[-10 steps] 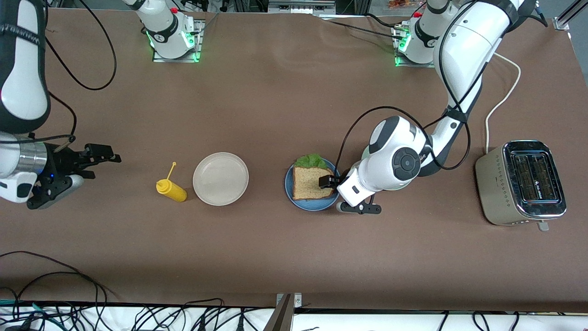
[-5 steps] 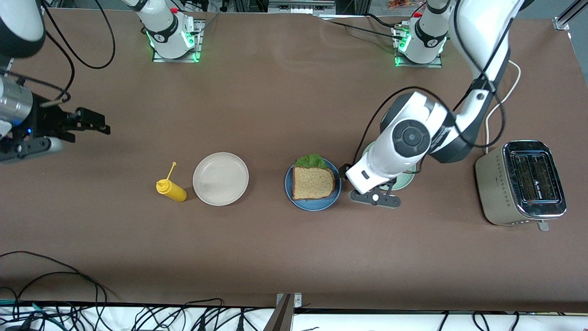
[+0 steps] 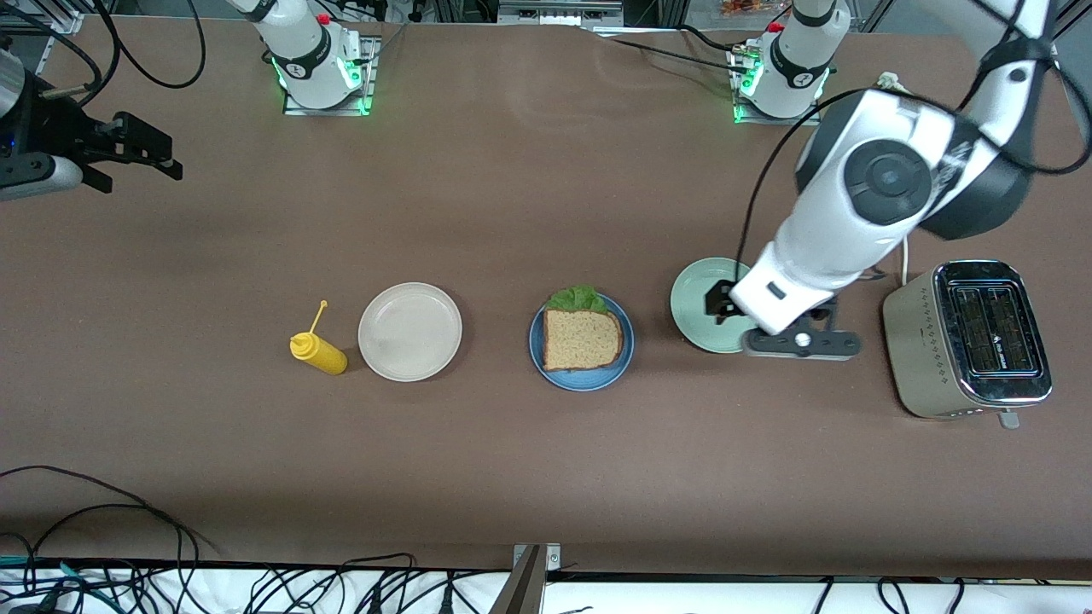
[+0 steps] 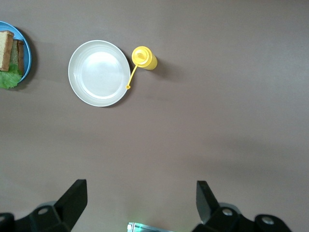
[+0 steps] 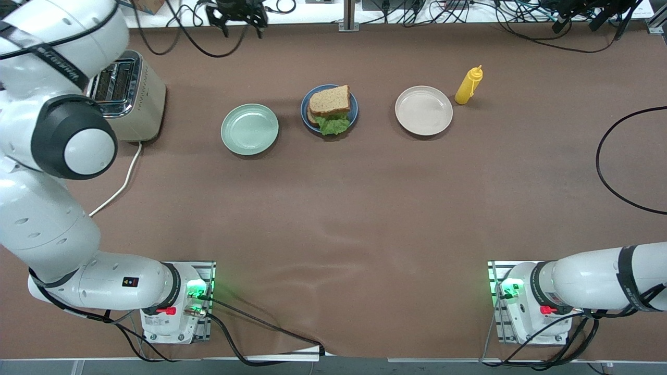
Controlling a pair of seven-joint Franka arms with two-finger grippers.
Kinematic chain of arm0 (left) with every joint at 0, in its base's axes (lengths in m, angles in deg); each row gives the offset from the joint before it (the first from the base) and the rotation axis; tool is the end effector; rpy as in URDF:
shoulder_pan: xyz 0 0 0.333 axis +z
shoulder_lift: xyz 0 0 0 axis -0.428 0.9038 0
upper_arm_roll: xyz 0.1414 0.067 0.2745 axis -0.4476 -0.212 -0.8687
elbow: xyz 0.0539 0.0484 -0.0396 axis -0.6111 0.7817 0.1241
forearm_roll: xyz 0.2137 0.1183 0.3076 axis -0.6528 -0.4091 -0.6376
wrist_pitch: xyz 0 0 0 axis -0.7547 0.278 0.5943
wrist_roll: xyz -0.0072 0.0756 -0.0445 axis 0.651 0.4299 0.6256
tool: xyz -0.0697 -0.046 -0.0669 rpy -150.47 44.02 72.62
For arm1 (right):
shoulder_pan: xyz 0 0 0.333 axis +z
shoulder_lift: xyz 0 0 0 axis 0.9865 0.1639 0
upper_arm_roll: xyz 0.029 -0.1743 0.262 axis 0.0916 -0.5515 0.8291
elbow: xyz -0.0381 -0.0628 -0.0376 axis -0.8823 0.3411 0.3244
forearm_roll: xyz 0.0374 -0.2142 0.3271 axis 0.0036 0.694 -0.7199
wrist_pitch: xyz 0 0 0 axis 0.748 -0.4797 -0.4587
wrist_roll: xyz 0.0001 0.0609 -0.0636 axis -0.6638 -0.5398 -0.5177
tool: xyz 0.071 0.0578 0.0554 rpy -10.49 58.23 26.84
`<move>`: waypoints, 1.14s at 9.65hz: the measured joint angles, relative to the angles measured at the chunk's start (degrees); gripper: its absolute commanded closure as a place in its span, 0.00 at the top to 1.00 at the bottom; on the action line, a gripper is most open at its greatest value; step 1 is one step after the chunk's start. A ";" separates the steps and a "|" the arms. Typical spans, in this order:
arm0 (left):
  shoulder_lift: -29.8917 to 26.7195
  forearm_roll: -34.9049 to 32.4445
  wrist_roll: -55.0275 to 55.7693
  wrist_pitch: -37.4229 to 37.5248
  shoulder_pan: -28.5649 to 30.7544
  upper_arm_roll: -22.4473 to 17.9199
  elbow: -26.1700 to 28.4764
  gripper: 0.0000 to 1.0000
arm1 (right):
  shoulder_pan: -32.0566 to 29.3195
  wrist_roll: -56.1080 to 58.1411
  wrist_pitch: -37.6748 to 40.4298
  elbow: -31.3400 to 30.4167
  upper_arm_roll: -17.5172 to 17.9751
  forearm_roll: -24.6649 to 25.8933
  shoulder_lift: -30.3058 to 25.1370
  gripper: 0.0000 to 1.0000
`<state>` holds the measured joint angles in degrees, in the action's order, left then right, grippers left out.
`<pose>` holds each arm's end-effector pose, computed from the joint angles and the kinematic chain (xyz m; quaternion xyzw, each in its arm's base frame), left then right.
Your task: Make sandwich in blue plate with both arms
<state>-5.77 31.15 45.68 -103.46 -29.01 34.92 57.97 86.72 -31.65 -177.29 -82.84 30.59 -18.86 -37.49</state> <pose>0.6421 -0.2249 0.4874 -0.9998 0.0122 -0.0104 0.0119 0.5297 0.0207 0.6174 -0.9955 -0.0746 0.0278 0.0508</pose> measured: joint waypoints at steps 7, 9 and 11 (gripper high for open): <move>-13.44 1.96 -4.64 11.57 3.18 -2.99 2.18 1.00 | -0.19 0.02 0.15 -0.33 -1.42 3.59 -0.46 1.00; -16.98 4.83 -10.49 12.15 3.54 -7.15 5.37 1.00 | -0.27 0.08 0.14 -0.33 -3.02 3.66 -0.45 1.00; -19.69 5.89 -14.43 12.15 3.79 -10.36 8.86 1.00 | -0.23 0.12 0.05 0.01 -3.41 3.73 -0.39 1.00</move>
<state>-25.46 37.04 31.25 -91.31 -25.21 24.56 66.83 86.49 -31.53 -177.24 -82.84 27.18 -15.13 -37.88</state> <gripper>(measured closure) 0.000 0.000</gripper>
